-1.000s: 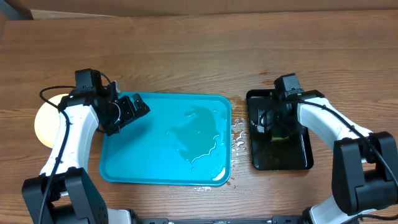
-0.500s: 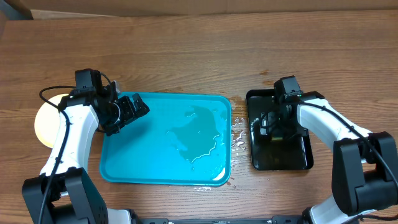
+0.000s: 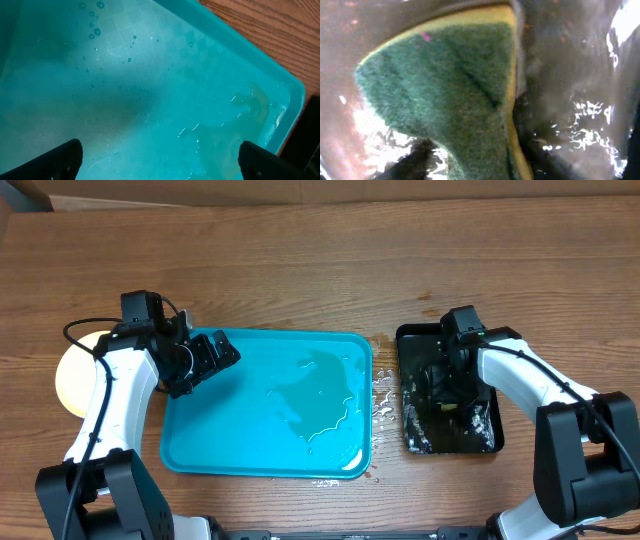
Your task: Clean dirty plates on tray and stack at the side
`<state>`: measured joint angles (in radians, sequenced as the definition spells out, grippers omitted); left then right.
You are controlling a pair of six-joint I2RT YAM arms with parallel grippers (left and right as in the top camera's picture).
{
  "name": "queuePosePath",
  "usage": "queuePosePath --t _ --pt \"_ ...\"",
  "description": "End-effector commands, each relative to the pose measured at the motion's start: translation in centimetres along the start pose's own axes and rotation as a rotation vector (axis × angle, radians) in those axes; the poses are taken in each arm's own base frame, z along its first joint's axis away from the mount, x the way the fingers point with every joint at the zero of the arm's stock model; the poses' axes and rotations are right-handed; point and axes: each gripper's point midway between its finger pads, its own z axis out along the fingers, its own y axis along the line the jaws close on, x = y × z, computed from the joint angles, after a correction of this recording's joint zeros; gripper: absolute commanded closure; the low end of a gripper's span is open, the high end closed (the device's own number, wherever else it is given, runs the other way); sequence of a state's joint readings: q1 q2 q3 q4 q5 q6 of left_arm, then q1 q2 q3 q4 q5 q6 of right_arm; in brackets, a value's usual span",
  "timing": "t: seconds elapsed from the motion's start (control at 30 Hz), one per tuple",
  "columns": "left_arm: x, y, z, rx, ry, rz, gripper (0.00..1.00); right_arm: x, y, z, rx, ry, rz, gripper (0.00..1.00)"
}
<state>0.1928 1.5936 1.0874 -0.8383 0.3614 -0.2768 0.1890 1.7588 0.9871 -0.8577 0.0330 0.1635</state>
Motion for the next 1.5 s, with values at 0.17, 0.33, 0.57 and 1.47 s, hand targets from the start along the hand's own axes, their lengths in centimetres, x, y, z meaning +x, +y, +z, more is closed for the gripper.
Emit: queuePosePath --t 0.17,0.33,0.57,1.47 --pt "-0.4 -0.2 -0.1 -0.004 -0.009 0.029 0.0 2.2 -0.3 1.3 0.001 0.088 0.009 0.75" --pt "-0.4 -0.2 -0.1 -0.004 -0.009 0.029 0.0 -1.0 0.2 -0.6 -0.014 0.007 0.01 0.11" --pt "-0.4 -0.2 -0.1 -0.004 -0.009 0.029 0.0 -5.3 1.2 -2.9 -0.05 -0.128 0.011 0.09" --pt "-0.4 -0.2 -0.1 -0.004 -0.009 0.029 0.0 -12.8 2.2 -19.4 -0.119 -0.496 0.011 0.0"
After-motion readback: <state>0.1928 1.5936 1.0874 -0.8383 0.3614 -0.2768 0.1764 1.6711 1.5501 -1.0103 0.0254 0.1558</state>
